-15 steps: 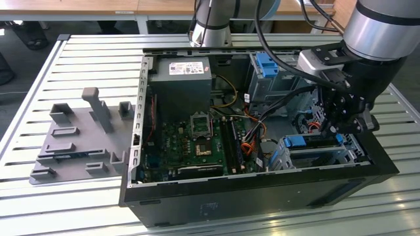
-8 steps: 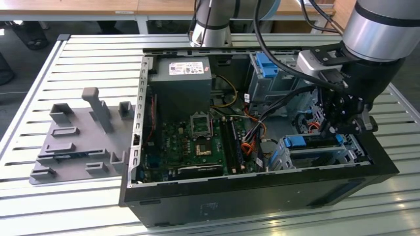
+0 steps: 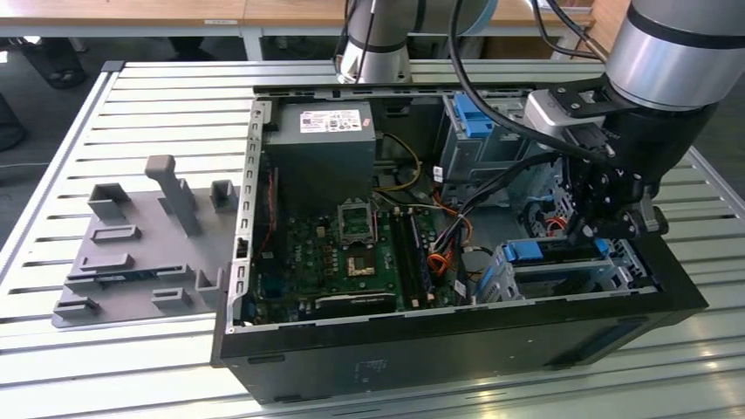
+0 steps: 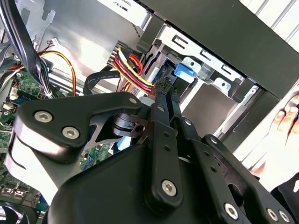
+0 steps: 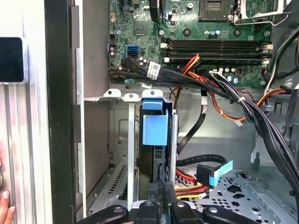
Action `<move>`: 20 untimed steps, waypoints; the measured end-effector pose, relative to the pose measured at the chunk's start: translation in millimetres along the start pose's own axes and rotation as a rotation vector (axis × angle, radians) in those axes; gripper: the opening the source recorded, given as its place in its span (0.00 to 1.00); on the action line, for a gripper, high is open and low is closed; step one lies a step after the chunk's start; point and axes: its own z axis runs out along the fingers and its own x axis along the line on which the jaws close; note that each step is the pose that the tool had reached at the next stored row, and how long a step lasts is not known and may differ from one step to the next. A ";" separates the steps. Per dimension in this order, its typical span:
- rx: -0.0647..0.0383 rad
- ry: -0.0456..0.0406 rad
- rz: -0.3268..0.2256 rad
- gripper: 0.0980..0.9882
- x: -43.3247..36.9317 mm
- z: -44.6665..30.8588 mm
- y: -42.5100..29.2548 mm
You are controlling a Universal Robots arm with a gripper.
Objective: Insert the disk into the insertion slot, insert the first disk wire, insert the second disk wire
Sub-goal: 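Insert the first disk wire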
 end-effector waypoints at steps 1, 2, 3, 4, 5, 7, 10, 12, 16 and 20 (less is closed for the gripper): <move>0.000 0.0000 0.000 0.07 0.0 0.0 0.0; 0.000 0.0000 0.000 0.07 0.0 0.0 0.0; 0.000 0.0000 0.000 0.07 0.0 0.0 0.0; 0.000 0.0001 0.000 0.07 0.0 -0.7 -0.1; 0.000 0.0000 0.000 0.07 0.0 -1.9 -0.2; 0.000 0.0001 0.003 0.07 0.1 -2.6 -0.3; -0.001 0.0011 0.011 0.07 0.0 -2.1 -0.2; -0.001 0.0017 0.013 0.07 0.1 -1.4 -0.1; -0.001 0.0020 0.013 0.07 -0.1 0.0 0.0; -0.001 0.0023 0.013 0.07 -0.1 1.2 0.2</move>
